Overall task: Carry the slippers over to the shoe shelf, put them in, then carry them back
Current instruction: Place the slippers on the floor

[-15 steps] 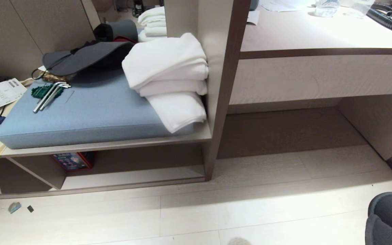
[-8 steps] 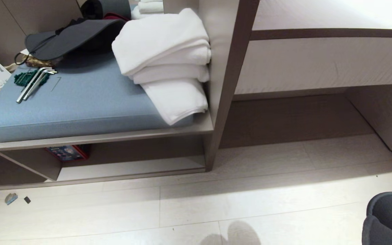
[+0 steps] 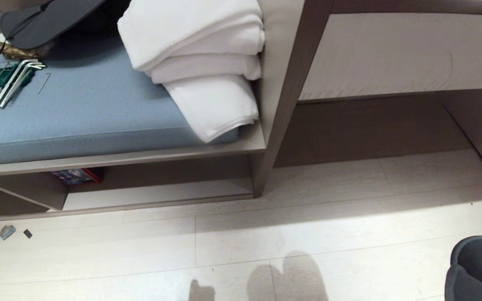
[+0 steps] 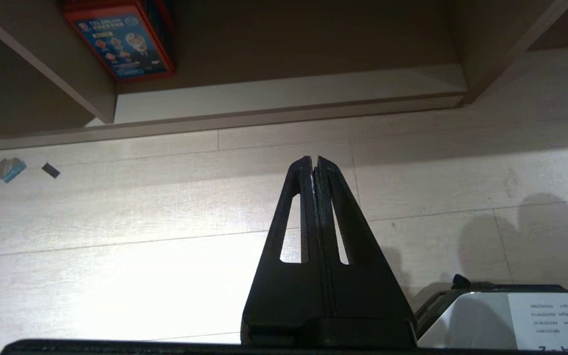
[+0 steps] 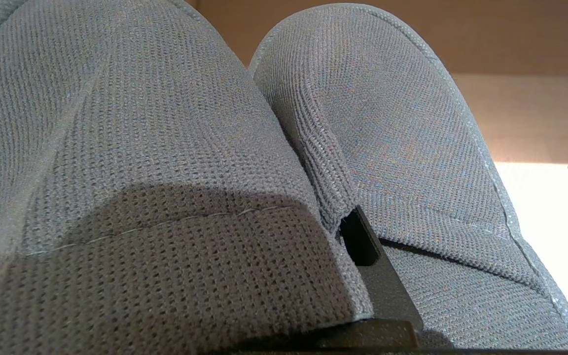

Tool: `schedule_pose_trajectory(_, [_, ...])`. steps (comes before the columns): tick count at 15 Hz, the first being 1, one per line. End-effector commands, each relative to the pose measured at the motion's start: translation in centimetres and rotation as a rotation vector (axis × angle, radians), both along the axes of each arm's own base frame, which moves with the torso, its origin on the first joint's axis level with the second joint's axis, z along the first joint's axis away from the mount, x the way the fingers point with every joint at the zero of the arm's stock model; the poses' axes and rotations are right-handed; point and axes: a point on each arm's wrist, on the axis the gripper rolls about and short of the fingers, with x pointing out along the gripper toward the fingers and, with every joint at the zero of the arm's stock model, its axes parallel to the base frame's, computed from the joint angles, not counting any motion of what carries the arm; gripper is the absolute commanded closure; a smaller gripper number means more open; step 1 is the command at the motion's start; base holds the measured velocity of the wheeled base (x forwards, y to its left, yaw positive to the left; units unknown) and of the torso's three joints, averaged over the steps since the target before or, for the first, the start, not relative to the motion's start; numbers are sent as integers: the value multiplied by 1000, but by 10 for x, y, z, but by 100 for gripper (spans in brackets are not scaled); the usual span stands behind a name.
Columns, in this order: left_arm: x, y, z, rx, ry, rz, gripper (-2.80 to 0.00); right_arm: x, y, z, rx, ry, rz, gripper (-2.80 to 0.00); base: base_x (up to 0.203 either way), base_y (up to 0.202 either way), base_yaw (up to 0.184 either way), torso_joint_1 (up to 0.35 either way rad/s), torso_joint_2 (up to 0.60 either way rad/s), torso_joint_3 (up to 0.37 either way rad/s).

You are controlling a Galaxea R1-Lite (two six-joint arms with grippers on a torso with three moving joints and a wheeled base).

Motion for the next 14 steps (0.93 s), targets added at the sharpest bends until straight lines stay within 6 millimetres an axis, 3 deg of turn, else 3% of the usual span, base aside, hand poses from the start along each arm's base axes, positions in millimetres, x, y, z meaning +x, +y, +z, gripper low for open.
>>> schedule_pose_trajectory(1, [0,0,0,-1,1,0,0,0,0,0,1,2,1,0,0,0,0,2,-2,-207])
schedule_pose_trajectory(14, [0,0,0,0,0,0,0,0,0,0,-2,2,1,0,0,0,0,3,4,-198])
